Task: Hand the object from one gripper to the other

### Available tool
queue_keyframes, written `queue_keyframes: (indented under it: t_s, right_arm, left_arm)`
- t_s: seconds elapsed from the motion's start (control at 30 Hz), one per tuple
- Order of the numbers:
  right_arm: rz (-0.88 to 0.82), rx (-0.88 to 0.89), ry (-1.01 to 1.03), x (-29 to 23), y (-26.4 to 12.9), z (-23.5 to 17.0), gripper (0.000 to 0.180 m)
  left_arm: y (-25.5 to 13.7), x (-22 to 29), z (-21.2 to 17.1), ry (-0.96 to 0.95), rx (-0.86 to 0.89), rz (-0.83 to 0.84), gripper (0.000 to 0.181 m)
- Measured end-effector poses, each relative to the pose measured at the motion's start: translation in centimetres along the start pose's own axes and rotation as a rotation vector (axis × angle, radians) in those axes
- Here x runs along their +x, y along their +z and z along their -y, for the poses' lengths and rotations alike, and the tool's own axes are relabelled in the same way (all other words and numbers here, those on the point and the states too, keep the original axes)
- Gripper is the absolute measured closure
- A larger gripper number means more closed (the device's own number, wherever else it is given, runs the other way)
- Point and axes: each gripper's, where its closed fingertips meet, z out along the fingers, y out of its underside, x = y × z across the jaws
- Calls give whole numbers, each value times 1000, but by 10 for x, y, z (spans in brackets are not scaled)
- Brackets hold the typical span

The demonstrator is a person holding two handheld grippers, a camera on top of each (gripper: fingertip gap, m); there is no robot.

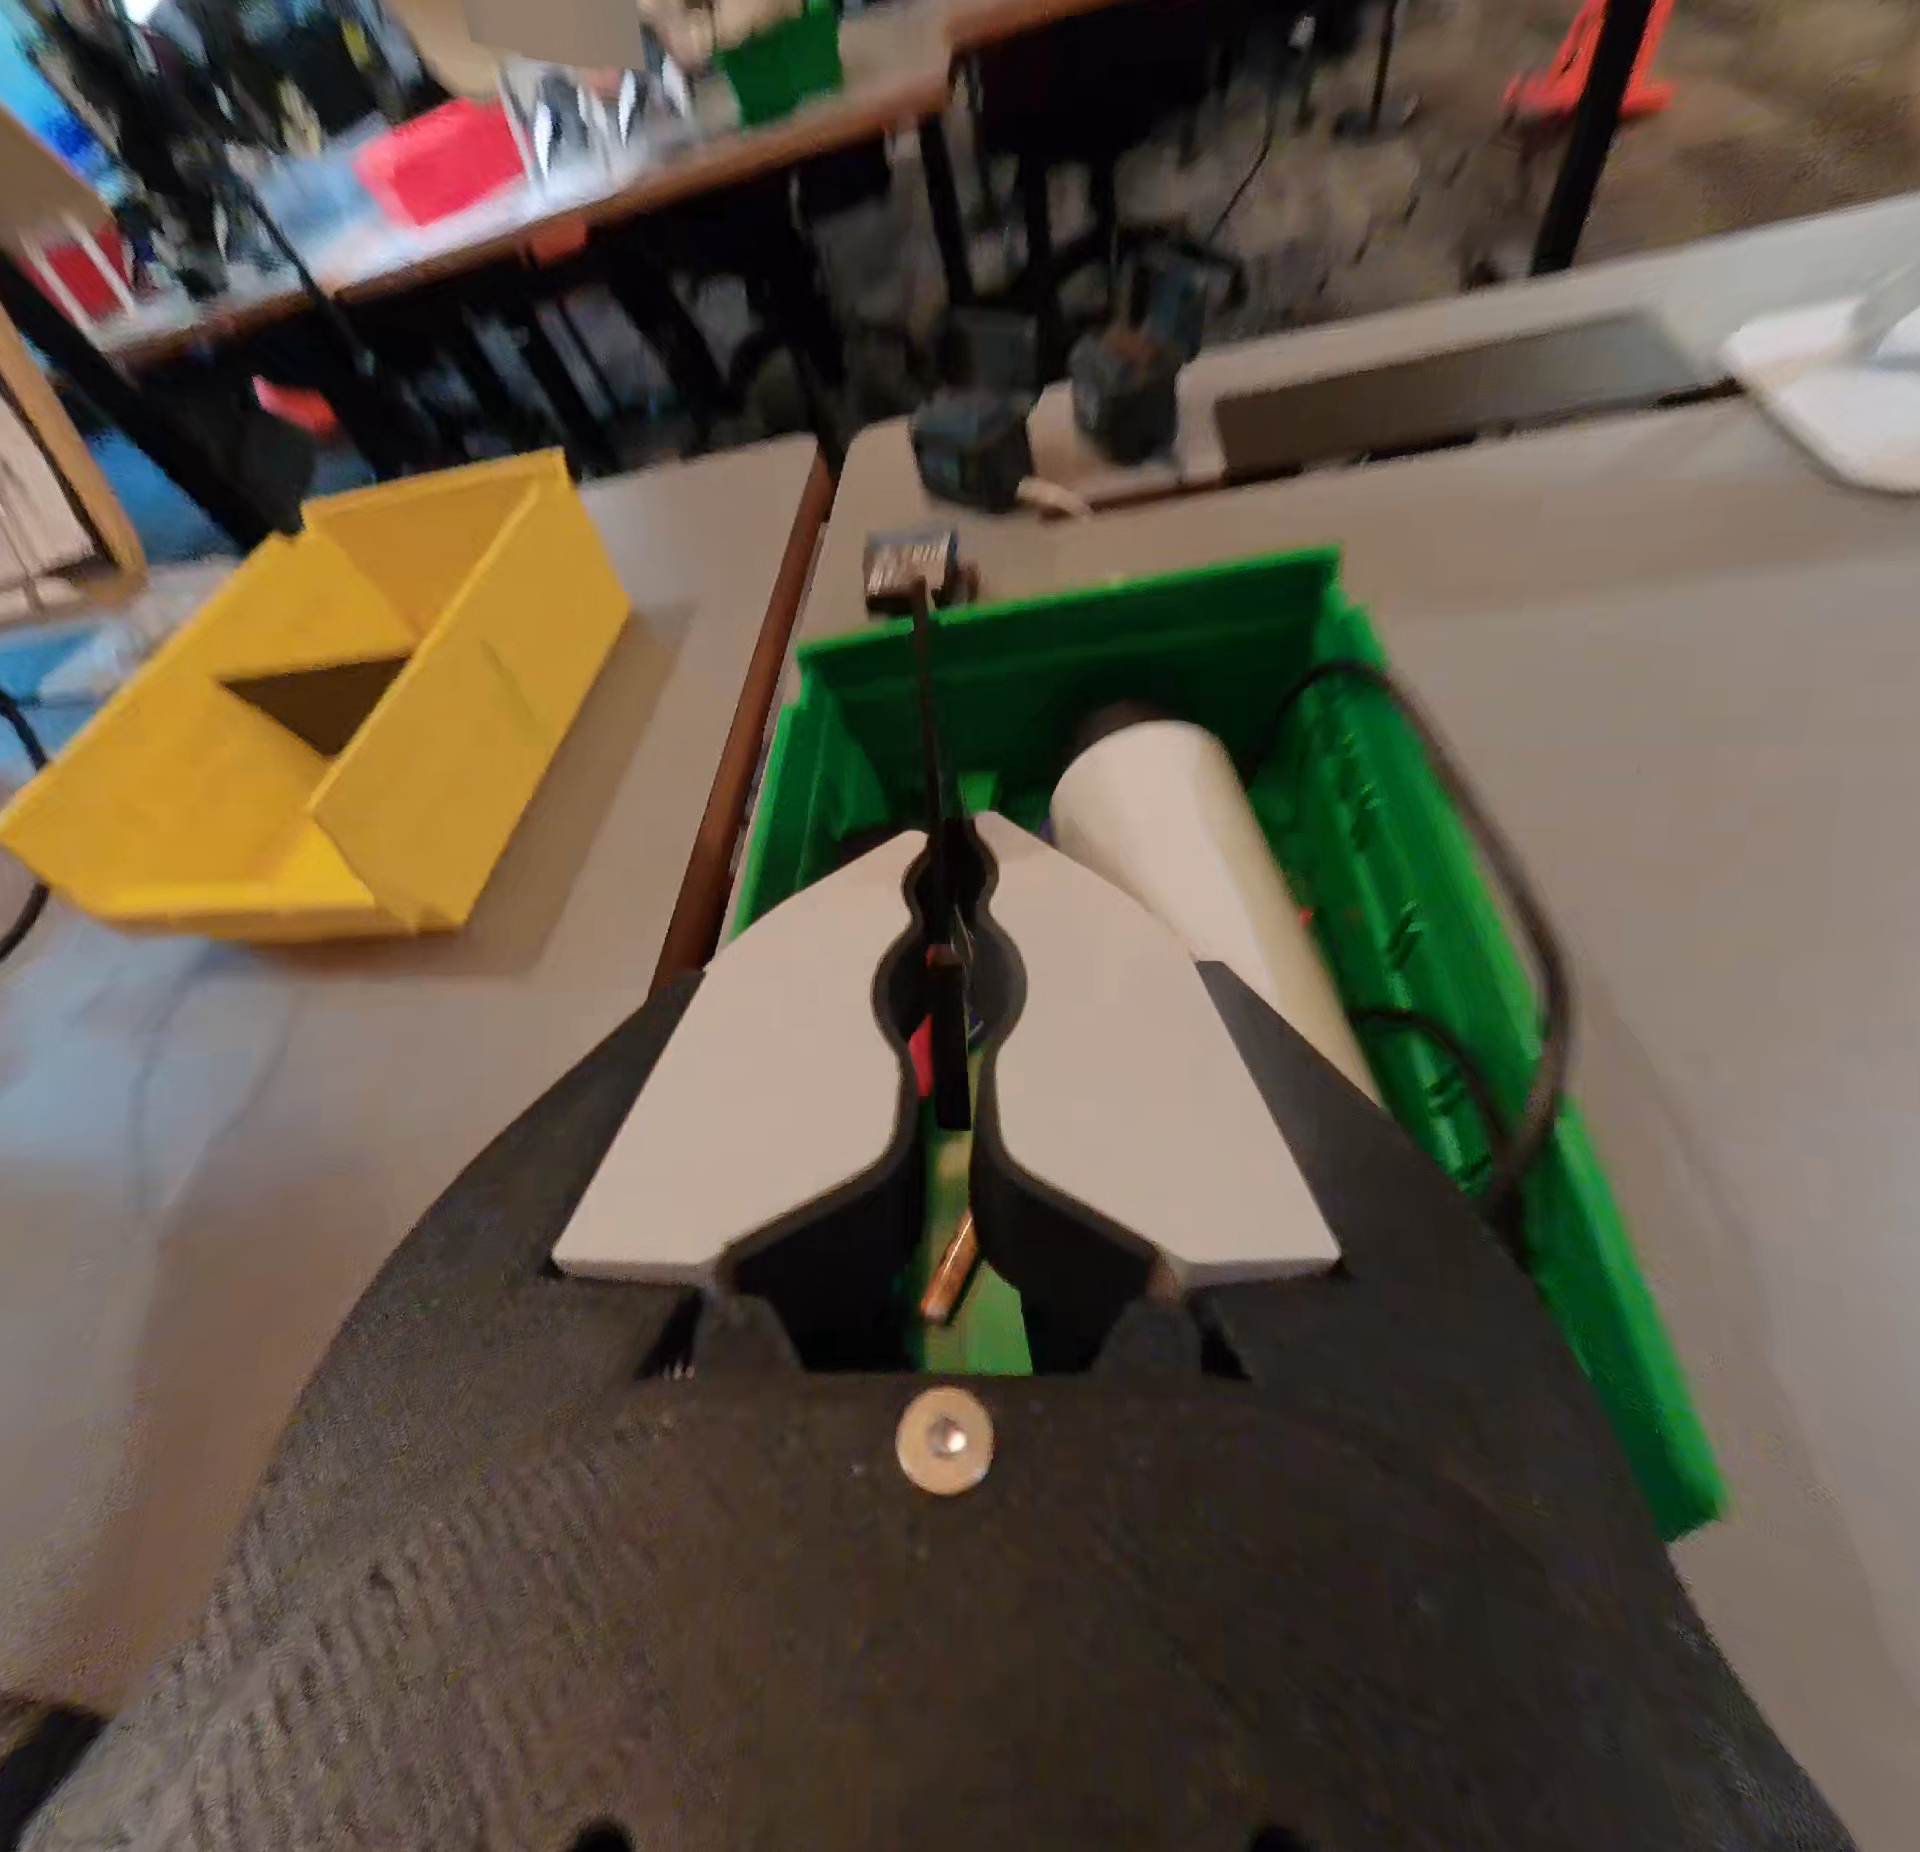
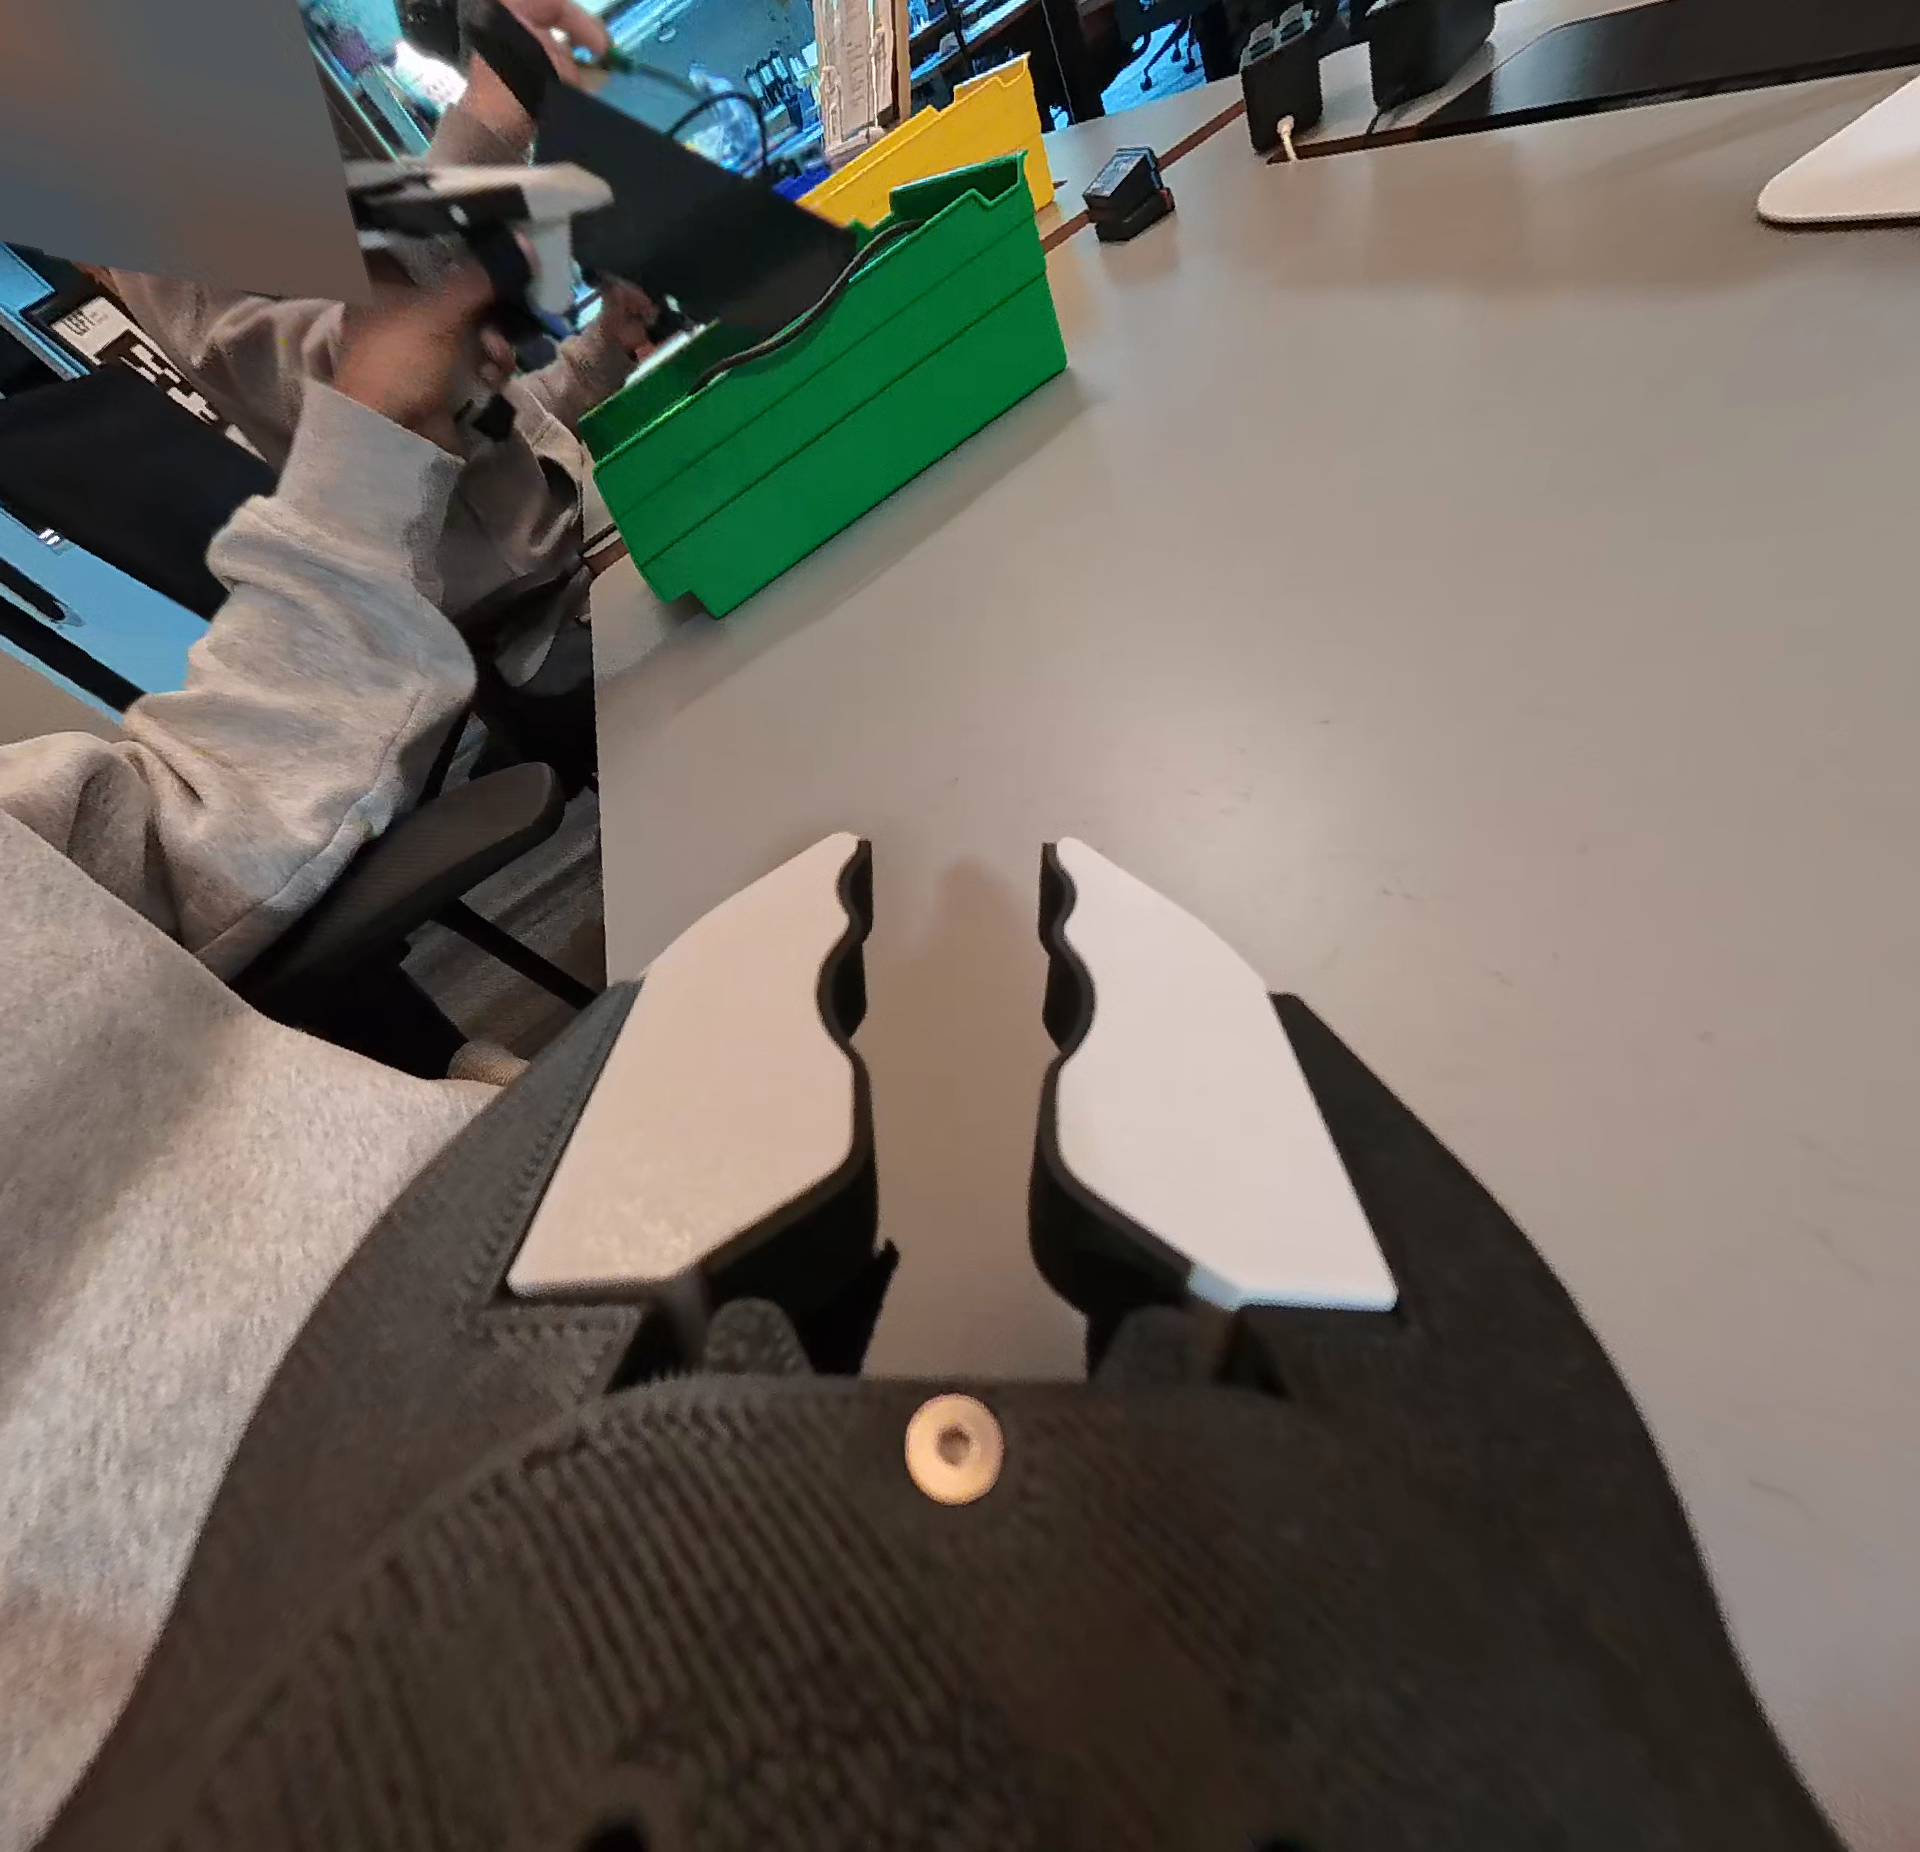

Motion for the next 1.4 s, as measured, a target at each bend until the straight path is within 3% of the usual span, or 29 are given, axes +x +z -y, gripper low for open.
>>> queue_keyframes:
  t_s: [0.03, 0.23, 0.43, 0.6, 0.8, 1.07, 1.13, 1.2, 1.4]
  right_arm:
    - [-1, -1, -5, -1, 0, 0, 148]
    - [-4, 0, -28, -4, -1, 1, 149]
    - [18, 10, -39, -9, -1, 4, 148]
    - [63, 113, -79, -18, -11, 23, 135]
    - [89, 268, -49, -13, -36, 48, 121]
    - [204, 217, 188, -8, -26, 33, 124]
    - [246, 157, 239, -12, -17, 21, 137]
    - [324, 119, 283, -22, -13, 15, 172]
    - [387, 125, 414, -23, -12, 17, 177]
  left_arm:
    - [-6, 8, 12, 11, 48, -12, 177]
    - [-40, 63, 73, 108, 268, -99, 177]
    - [-82, 157, 115, -65, 472, -545, 177]
    - [-99, 256, 106, -292, 461, -1041, 177]
    - [-91, 356, 59, -528, 278, -1394, 178]
    - [-87, 410, 11, -634, 86, -1527, 178]
    - [-91, 415, 9, -651, 84, -1561, 178]
    - [-88, 419, 5, -652, 76, -1549, 177]
    - [-78, 418, -1, -726, 46, -1549, 177]
